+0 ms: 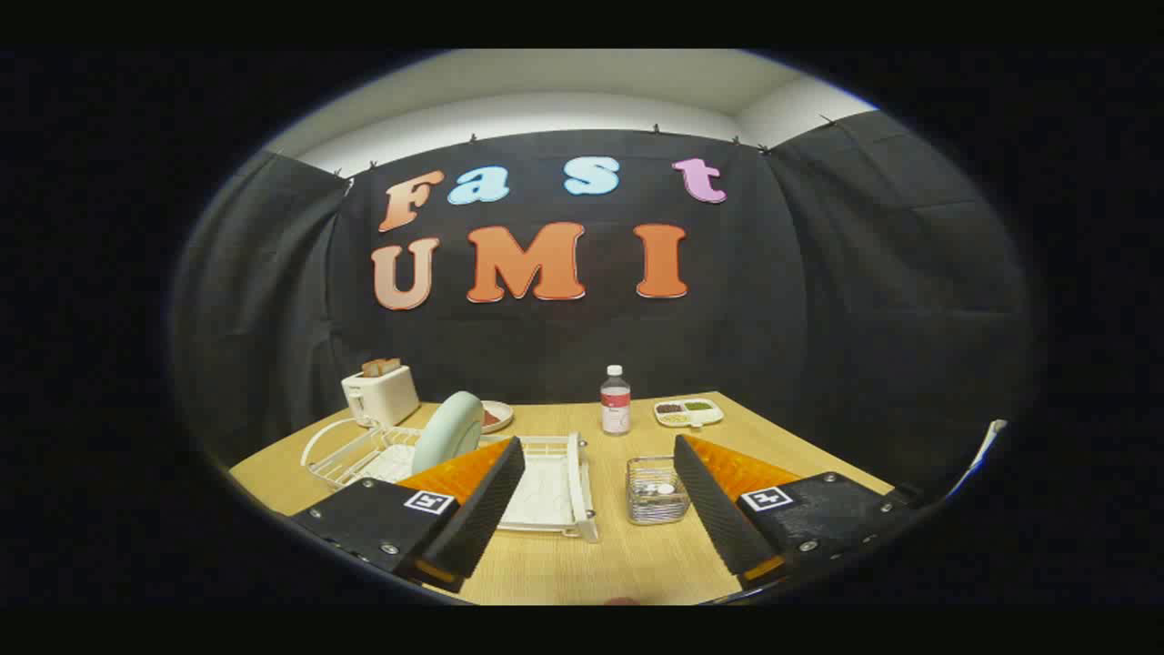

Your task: Take the plate from the dish rack, then take the spoon from the basket and place it into the plate.

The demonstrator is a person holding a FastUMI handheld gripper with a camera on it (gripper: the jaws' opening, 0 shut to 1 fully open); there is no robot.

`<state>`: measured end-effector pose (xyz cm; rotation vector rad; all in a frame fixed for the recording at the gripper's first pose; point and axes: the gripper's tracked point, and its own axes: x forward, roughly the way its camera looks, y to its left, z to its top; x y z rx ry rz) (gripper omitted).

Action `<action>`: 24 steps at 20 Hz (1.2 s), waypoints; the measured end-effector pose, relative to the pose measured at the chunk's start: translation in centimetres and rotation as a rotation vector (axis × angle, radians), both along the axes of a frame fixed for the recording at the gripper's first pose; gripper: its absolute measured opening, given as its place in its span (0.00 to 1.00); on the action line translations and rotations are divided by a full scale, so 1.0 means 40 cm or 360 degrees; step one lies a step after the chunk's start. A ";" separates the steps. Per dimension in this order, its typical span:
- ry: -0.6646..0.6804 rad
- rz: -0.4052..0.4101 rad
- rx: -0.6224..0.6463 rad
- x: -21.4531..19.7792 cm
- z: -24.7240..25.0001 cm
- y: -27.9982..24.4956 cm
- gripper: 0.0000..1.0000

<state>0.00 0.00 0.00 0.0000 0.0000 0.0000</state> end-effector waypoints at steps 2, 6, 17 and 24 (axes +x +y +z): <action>-0.0007 0.0027 0.0037 0.001 0.001 0.008 0.98; 0.0014 0.0025 0.0025 -0.002 -0.016 0.003 0.98; 0.0018 -0.0008 0.0049 0.008 -0.010 -0.009 0.98; 0.0059 0.0034 0.0015 0.047 0.007 0.057 0.99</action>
